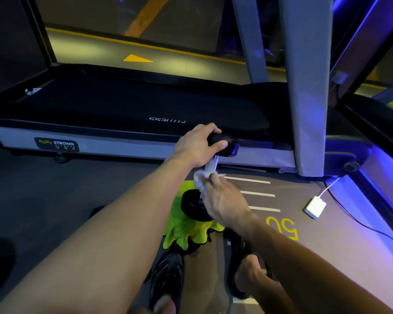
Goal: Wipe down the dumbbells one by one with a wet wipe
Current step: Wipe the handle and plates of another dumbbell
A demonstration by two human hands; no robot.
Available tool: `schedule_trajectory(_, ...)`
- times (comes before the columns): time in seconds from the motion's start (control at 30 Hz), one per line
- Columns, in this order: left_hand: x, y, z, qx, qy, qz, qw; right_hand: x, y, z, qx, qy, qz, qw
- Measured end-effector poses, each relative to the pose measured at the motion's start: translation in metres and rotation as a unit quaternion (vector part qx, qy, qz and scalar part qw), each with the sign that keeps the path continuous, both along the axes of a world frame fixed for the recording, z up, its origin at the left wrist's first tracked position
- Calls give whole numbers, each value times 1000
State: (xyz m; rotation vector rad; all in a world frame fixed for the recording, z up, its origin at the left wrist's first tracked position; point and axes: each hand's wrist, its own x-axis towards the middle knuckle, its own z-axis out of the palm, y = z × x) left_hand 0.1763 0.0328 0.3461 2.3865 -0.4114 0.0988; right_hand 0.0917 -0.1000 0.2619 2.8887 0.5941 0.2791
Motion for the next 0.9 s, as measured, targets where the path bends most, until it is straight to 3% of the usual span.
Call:
schedule_trajectory(0.07,0,-3,-2,-1,-3,-5,1000,-14,-2,-11,-51,72,41,995)
schedule_trajectory(0.17,-2,-6,-6,-13,-12,-8,1000,5,-14,1,43,92,57,993)
schedule_trajectory(0.3,-2,-8,-10,-26,-34,6,999,29,-38,9,120,-46,39,991)
schedule_trajectory(0.5,-2,-13,-19,-57,-56,1,997,10,-43,-38,113,-43,129,984)
schedule_trajectory(0.63,-8,-12,-25,-83,-61,-4,995,34,-41,-22,225,-59,49,971)
schedule_trajectory(0.73,-13,-10,-22,-79,-59,8,995,22,-33,-25,256,-18,49,965)
schedule_trajectory(0.83,-21,-8,-16,-69,-50,14,996,-4,-22,-34,223,74,49,971)
schedule_trajectory(0.9,-26,-7,-16,-69,-48,8,996,0,-17,-23,236,64,35,969)
